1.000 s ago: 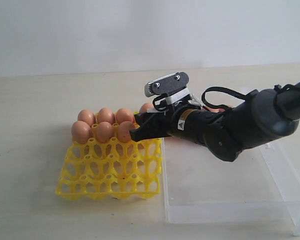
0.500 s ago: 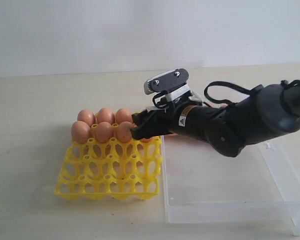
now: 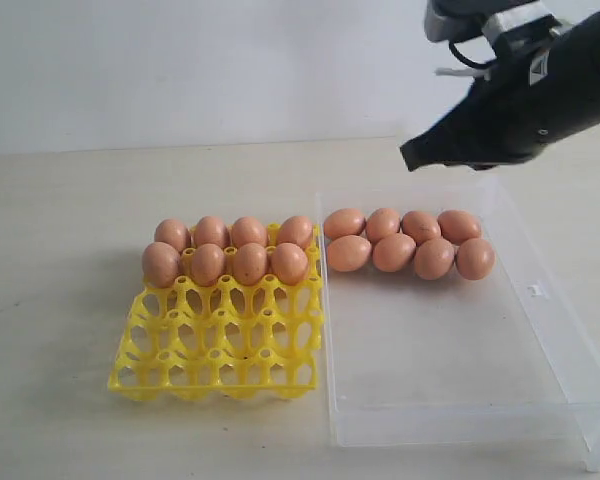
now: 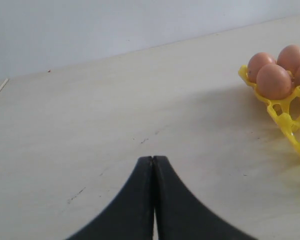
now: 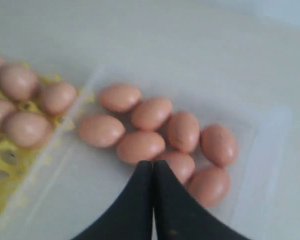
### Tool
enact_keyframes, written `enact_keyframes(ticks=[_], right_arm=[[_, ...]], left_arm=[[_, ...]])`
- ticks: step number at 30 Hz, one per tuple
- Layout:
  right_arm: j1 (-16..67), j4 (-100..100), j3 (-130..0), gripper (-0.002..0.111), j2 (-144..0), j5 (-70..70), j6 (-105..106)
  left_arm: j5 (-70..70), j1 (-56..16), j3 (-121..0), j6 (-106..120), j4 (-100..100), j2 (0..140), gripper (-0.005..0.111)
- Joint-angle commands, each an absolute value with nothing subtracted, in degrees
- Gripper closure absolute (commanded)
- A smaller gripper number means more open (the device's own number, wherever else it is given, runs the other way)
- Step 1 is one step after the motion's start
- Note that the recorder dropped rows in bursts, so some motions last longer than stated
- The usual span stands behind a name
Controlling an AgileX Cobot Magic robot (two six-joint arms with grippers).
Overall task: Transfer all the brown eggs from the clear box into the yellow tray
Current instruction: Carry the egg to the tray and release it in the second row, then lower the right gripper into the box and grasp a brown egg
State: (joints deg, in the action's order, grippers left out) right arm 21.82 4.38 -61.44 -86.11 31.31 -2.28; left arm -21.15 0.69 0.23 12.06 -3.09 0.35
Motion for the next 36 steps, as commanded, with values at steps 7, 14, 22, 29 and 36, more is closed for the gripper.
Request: enact_keyframes(ticks=[7,14,22,29,36], right_arm=[[18.0,10.0,-63.5,0.054,-97.0,37.4,-24.4],[18.0,18.0,-68.4,0.054,-105.1,44.2,-31.5],[18.0,19.2,-73.6,0.054,-110.8,46.2,-37.9],[17.4,20.9,-75.1,0.054,-113.4,45.5,-40.4],[17.4,19.8,-75.3,0.054,-116.7,44.2,-40.1]], left_arm=[[-20.6,0.8,0.0,11.8,-3.5,0.0,0.107],[-20.6,0.8,0.0,11.8,-3.5,0.0,0.107],[-20.6,0.8,0.0,11.8,-3.5,0.0,0.107],[-20.6,0.8,0.0,11.8,-3.5,0.0,0.107],[-20.6,0.8,0.0,11.8,-3.5,0.0,0.107]])
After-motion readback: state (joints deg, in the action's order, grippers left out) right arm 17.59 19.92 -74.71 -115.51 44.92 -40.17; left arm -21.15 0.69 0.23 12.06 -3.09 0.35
